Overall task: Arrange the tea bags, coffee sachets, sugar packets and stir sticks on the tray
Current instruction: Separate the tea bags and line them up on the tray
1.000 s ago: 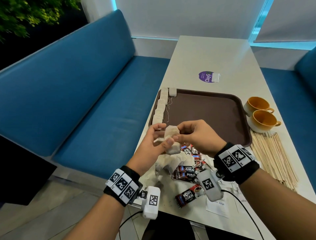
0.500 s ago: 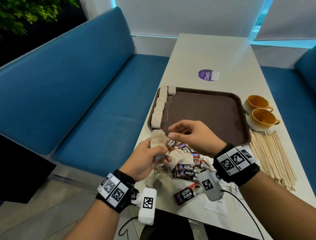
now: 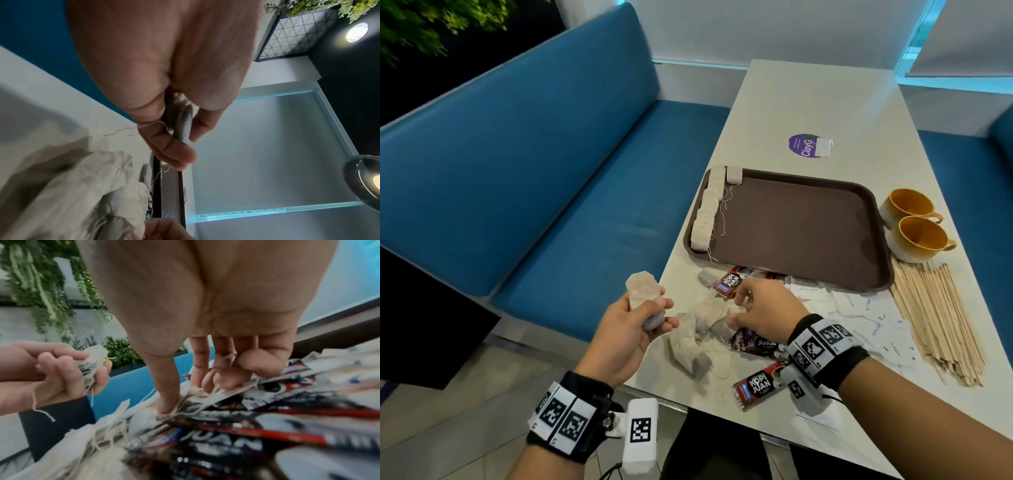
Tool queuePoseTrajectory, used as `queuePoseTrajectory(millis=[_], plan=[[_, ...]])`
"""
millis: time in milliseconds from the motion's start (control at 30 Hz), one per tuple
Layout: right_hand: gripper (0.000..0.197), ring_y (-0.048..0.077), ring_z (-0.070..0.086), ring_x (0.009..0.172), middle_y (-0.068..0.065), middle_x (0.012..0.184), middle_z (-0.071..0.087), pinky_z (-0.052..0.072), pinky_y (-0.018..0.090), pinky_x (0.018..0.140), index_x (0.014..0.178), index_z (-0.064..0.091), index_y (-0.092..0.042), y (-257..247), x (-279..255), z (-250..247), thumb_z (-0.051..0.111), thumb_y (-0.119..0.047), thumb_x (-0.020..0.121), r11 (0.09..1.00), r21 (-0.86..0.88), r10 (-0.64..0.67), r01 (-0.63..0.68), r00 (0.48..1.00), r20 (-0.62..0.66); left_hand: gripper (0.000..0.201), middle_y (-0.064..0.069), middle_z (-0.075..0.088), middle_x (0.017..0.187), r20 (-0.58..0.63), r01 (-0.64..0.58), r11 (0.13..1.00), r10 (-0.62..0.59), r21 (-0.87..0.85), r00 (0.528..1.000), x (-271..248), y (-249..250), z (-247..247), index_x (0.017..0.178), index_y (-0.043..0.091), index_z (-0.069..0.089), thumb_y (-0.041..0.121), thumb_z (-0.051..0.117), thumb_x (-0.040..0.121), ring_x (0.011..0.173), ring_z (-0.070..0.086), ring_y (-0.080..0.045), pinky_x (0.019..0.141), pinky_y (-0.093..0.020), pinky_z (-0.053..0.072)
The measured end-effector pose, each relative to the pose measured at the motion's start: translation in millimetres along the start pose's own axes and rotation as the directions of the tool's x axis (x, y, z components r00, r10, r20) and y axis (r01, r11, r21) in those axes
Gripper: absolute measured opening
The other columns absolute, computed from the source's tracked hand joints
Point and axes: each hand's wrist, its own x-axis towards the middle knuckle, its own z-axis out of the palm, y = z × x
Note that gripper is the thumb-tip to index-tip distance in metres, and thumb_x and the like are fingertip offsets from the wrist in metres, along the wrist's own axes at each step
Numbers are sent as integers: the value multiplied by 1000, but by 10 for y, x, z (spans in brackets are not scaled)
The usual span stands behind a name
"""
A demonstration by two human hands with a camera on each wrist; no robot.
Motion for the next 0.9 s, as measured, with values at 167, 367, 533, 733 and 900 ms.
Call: queuePoseTrajectory(millis=[167, 367, 533, 733, 900], plan=[[17, 12, 60, 77, -9, 83, 64, 55, 35, 72, 83, 61, -31, 20, 23, -96, 78, -32, 84, 1000, -2, -2, 2, 998, -69, 18, -18, 64, 96, 12, 11, 1000, -11, 26, 1000, -32, 0, 3, 116, -4, 57, -1, 56, 98, 65, 66, -25, 60, -25, 57], [13, -1, 57, 68, -15, 74, 68, 40, 17, 60, 81, 70, -27, 6, -194, -345, 80, -32, 87, 971, 203, -79, 125, 972, -219, 18, -16, 64, 99, 46, 80, 995, -82, 54, 996, -18, -77, 81, 118, 1, 57, 3, 56, 101, 64, 66, -25, 53, -25, 54], [9, -2, 59, 64, -10, 74, 72, 48, 20, 66, 85, 74, -23, -296, -420, -540, 83, -22, 85, 901, 303, -336, 311, 941, 33, 39, -21, 63, 101, 129, 93, 996, -92, -1, 987, -27, -161, 264, 120, 0, 59, 27, 65, 92, 69, 66, -25, 60, -28, 56], [12, 14, 65, 71, 5, 86, 76, 57, 38, 78, 93, 75, -15, -494, -347, -389, 82, -21, 86, 840, 442, -398, 315, 911, 106, 60, -11, 71, 95, 389, 186, 983, -170, -3, 906, -106, -217, 339, 128, 9, 62, 54, 61, 89, 79, 67, -28, 69, -35, 46], [13, 11, 59, 67, -7, 80, 68, 55, 35, 75, 89, 75, -30, -559, -257, -243, 86, -29, 82, 838, 478, -299, 265, 954, -5, 51, -9, 70, 87, 315, 125, 992, -125, 18, 941, -129, -250, 280, 126, -2, 58, 4, 75, 79, 71, 64, -24, 59, -26, 52]])
